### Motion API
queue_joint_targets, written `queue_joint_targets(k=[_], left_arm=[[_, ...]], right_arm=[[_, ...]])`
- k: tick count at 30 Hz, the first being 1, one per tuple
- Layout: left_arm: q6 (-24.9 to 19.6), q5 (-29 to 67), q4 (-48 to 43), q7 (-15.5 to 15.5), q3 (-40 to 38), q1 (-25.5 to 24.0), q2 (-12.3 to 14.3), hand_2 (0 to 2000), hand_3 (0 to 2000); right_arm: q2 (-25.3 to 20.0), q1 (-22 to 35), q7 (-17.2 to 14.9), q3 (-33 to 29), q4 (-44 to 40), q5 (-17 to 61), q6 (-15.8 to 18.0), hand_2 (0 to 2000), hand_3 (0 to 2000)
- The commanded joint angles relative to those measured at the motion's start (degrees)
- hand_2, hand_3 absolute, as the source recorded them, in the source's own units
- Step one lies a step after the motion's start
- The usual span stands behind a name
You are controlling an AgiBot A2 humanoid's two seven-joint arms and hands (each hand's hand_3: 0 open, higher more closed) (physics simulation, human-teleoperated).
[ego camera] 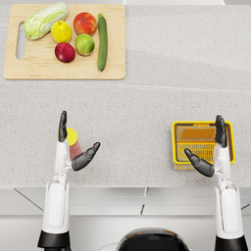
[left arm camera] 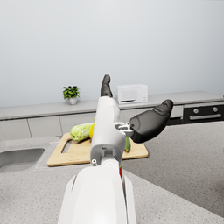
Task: Pick up the red potato chip and place it into the yellow basket
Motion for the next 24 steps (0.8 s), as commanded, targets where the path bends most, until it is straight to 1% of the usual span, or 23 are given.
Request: queue_joint_targets(k=[1,4,10,13,19,22,24], left_arm=[[0.0,2.6,1.9,0.0,-4.6,0.7,0.1,0,0],[-0.1,6.7,5.8,-0.1,-4.2,-0.3,0.4,0,0],[-0.1,8.7,19.0,-0.1,-1.6,0.3,1.0,0,0],[-0.1,9.0,26.0,-0.1,-0.8,1.7,1.5,0,0],[-0.1,9.1,36.9,-0.1,2.2,3.8,2.6,0,0],[-0.1,9.1,41.4,-0.1,2.1,5.7,3.2,0,0],[-0.1,9.1,45.4,-0.1,1.3,8.0,3.7,0,0]], right_arm=[[-0.1,-0.1,0.0,-3.7,0.3,2.6,0.0,0,0],[-0.4,-0.6,0.1,-5.2,0.9,6.7,-0.1,0,0],[-0.9,-1.6,0.1,-4.7,1.2,8.7,-0.1,0,0],[-1.2,-1.6,0.1,-3.6,1.5,8.9,-0.1,0,0],[-1.7,-1.8,0.1,-4.0,1.8,9.0,-0.1,0,0],[-2.0,-2.0,0.1,-3.9,1.7,9.1,-0.1,0,0],[-2.2,-2.1,0.1,-3.8,1.6,9.1,-0.1,0,0]])
